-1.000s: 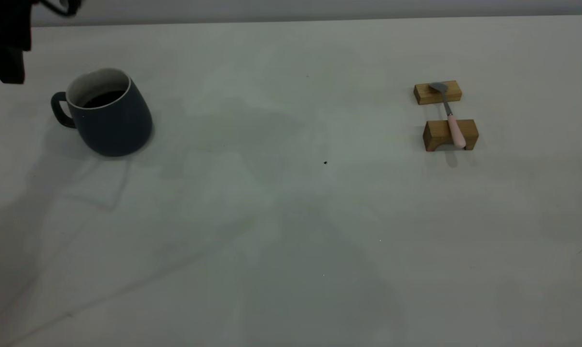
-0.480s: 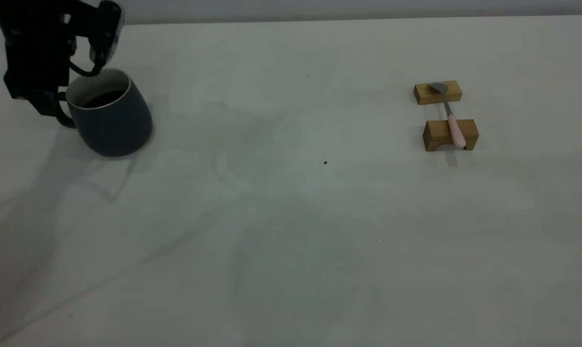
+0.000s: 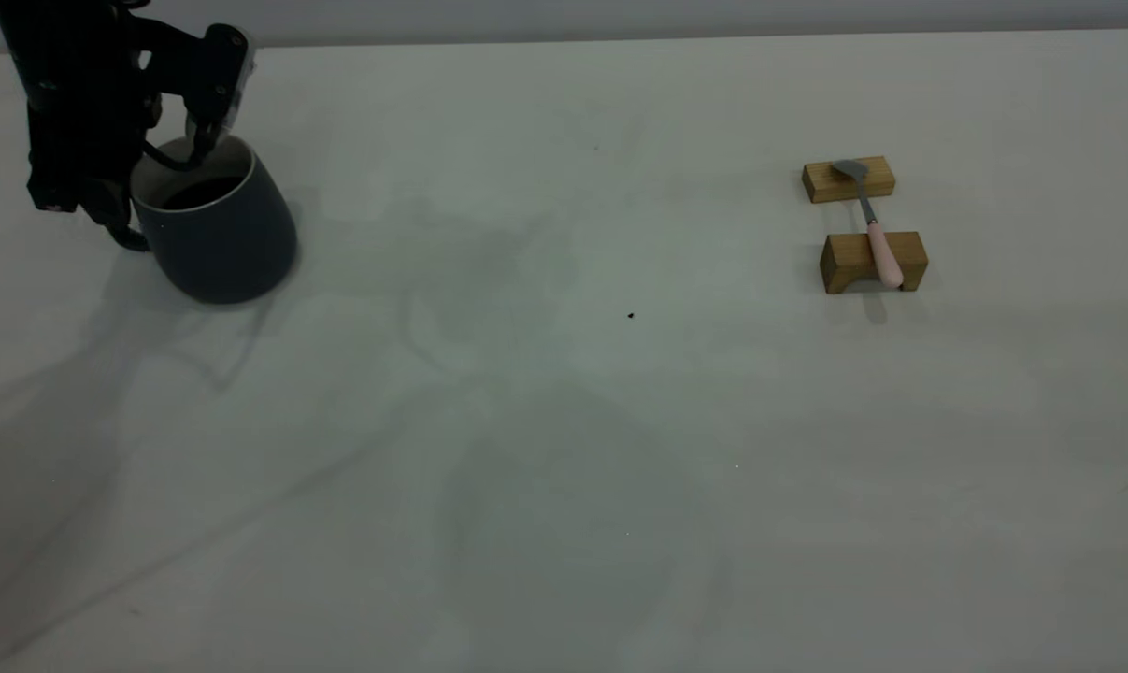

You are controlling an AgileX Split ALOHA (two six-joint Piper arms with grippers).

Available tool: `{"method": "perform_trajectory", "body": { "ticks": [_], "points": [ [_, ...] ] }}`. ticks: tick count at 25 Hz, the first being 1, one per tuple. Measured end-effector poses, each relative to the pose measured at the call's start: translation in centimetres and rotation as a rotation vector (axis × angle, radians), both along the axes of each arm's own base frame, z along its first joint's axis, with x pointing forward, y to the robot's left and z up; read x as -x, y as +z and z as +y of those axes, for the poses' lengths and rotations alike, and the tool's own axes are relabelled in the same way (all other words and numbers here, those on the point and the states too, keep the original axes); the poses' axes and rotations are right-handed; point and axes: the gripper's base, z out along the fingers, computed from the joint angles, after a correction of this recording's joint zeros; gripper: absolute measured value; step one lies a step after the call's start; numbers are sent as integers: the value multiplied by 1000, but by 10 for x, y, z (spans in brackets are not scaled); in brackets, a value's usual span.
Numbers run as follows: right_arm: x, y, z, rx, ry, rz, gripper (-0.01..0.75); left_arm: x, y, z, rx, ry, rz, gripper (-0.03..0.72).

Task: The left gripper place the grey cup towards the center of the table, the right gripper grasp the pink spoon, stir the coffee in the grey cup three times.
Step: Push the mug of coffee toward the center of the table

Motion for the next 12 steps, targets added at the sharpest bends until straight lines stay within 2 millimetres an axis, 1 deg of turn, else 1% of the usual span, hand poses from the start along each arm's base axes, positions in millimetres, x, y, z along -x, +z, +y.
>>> {"method": "perform_trajectory", "body": {
  "ticks": [2, 6, 12],
  "points": [
    [0, 0, 0, 0, 0, 0, 238, 1, 0, -7, -4, -17, 5, 215],
    [0, 0, 0, 0, 0, 0, 238, 2, 0, -28, -4, -59, 3, 213],
    [0, 0, 0, 0, 0, 0, 238, 8, 0, -67, 4, -95, -11, 213]
  ]
}}
